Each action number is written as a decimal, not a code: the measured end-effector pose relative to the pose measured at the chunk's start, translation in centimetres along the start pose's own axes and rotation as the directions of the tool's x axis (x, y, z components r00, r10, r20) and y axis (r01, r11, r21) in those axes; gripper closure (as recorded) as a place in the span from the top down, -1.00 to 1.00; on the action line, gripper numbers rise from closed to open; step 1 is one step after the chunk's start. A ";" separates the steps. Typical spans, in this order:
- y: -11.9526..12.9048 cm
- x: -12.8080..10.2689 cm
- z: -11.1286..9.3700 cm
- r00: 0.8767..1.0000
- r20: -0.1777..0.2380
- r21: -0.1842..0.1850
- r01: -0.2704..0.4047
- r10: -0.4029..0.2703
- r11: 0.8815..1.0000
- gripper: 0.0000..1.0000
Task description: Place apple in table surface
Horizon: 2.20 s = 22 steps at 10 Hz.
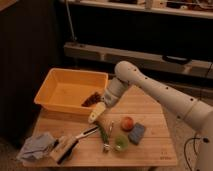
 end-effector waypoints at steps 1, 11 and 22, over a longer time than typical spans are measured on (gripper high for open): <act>0.0 0.0 0.0 1.000 0.000 0.000 -0.001 0.001 1.000 0.60; 1.3 -4.5 -4.7 0.993 0.044 -0.289 -0.094 0.111 0.953 0.60; 3.3 -12.2 -9.2 0.987 -0.135 -0.444 -0.140 0.089 0.885 0.60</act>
